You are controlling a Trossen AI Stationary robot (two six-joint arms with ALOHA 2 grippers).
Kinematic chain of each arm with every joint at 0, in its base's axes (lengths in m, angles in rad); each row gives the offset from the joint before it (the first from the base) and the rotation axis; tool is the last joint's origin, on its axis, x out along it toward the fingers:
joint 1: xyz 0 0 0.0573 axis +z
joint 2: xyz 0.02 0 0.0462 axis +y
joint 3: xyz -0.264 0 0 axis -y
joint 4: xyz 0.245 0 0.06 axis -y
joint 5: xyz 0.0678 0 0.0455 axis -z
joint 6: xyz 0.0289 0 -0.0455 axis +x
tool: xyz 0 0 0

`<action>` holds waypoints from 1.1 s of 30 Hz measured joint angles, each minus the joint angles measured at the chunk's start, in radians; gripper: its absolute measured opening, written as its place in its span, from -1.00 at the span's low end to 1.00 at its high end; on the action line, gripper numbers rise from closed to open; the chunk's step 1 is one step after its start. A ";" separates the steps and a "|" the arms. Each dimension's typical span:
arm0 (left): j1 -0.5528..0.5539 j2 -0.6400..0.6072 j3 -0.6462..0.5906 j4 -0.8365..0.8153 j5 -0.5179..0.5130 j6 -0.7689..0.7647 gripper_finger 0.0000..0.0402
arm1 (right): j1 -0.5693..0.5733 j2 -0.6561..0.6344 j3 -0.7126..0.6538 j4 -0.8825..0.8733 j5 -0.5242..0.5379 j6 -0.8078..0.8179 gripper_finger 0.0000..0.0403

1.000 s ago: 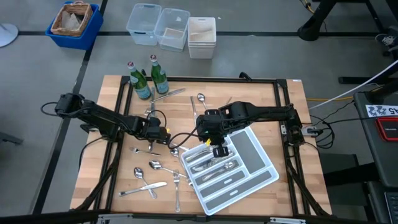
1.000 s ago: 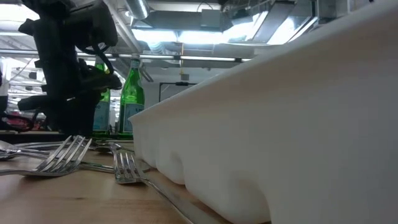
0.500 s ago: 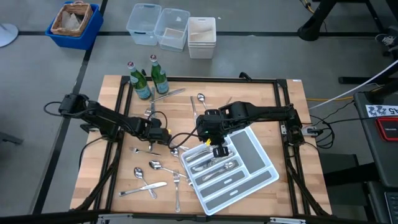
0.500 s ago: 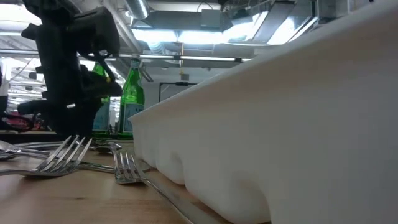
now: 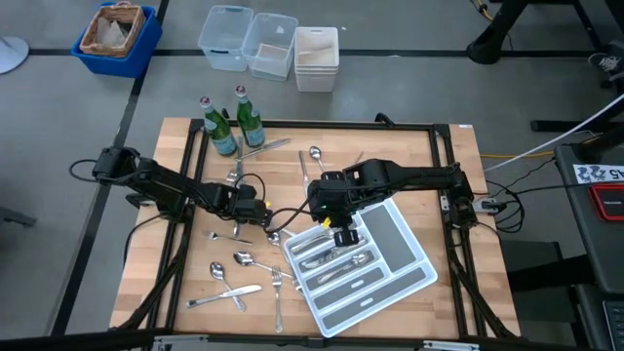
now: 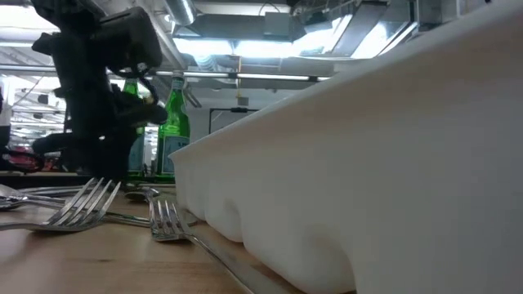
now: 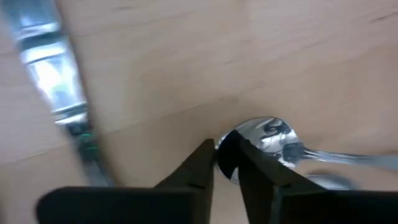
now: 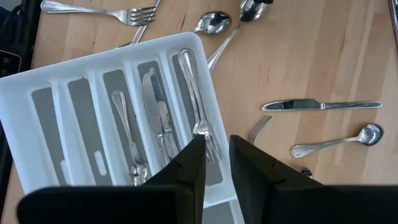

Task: Sort silverware
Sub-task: Put the silver spoon into the white silverware tray

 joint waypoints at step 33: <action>0.097 -0.477 -0.007 -0.045 -0.141 0.531 -1.00 | 0.000 0.000 0.000 -0.004 0.000 0.127 -0.62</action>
